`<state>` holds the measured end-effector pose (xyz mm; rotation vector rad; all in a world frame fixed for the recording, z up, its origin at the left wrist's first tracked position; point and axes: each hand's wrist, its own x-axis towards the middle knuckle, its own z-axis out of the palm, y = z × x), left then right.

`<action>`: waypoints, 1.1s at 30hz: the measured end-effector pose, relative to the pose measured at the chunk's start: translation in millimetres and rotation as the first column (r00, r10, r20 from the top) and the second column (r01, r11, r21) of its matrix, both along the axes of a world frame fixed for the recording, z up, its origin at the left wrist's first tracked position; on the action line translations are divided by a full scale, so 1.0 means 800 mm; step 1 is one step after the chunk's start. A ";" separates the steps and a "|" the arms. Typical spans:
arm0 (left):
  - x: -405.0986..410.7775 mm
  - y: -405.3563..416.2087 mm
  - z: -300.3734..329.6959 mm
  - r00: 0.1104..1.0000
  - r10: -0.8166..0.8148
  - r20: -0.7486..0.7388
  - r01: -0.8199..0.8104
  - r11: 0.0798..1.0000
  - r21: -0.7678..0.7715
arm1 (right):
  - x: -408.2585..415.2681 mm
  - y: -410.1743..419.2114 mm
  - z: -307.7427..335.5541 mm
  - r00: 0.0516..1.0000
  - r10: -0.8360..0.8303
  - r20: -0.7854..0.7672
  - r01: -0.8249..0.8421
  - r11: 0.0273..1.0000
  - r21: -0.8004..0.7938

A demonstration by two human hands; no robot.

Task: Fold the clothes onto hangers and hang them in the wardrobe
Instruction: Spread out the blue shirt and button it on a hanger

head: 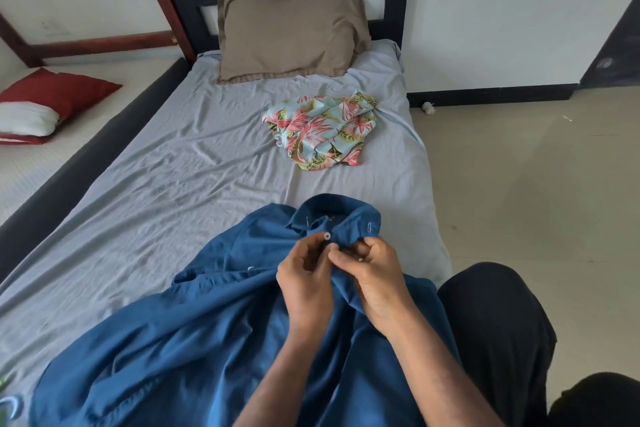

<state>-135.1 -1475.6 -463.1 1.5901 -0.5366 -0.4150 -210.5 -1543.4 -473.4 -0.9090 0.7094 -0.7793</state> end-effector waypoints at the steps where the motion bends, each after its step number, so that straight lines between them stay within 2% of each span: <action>1: 0.003 0.000 0.000 1.000 -0.017 0.010 0.017 1.000 -0.003 | -0.002 0.000 0.000 1.000 0.006 -0.005 -0.006 1.000 -0.018; 7: 0.006 0.004 0.003 0.995 -0.012 -0.096 0.006 0.998 -0.058 | -0.001 0.001 0.003 0.997 -0.025 -0.068 0.011 0.979 -0.205; 12: -0.001 0.001 -0.002 0.993 -0.007 -0.117 0.002 0.999 -0.049 | 0.000 0.001 -0.009 0.963 -0.130 -0.236 0.058 0.955 -0.290; 17: -0.004 -0.004 -0.006 0.992 0.095 -0.083 -0.100 0.994 -0.047 | 0.001 0.001 -0.009 0.942 -0.199 -0.269 0.130 0.958 -0.254; 20: -0.009 -0.005 -0.005 0.999 0.002 -0.055 -0.003 1.000 -0.006 | -0.003 -0.001 -0.006 0.950 -0.189 -0.250 0.134 0.966 -0.222; 22: -0.011 -0.005 -0.003 0.999 -0.022 -0.028 0.022 1.000 0.013 | -0.006 -0.001 -0.004 0.967 -0.150 -0.204 0.115 0.978 -0.174; 25: -0.007 -0.008 0.003 0.999 -0.006 0.034 0.005 1.000 0.015 | -0.008 0.000 -0.001 0.998 -0.028 -0.059 0.027 0.999 -0.021; 27: -0.006 -0.009 0.007 0.998 0.006 0.056 -0.008 1.000 0.023 | -0.009 -0.001 -0.002 1.000 0.008 -0.028 -0.007 1.000 0.017; 30: -0.007 -0.007 0.006 0.998 0.000 0.056 -0.002 0.999 0.036 | -0.011 0.001 0.001 0.998 -0.034 -0.057 0.034 0.999 0.000; 33: -0.008 -0.008 0.005 0.991 -0.014 0.131 0.004 0.997 0.078 | -0.008 0.000 0.001 0.989 -0.063 -0.135 0.053 0.996 -0.078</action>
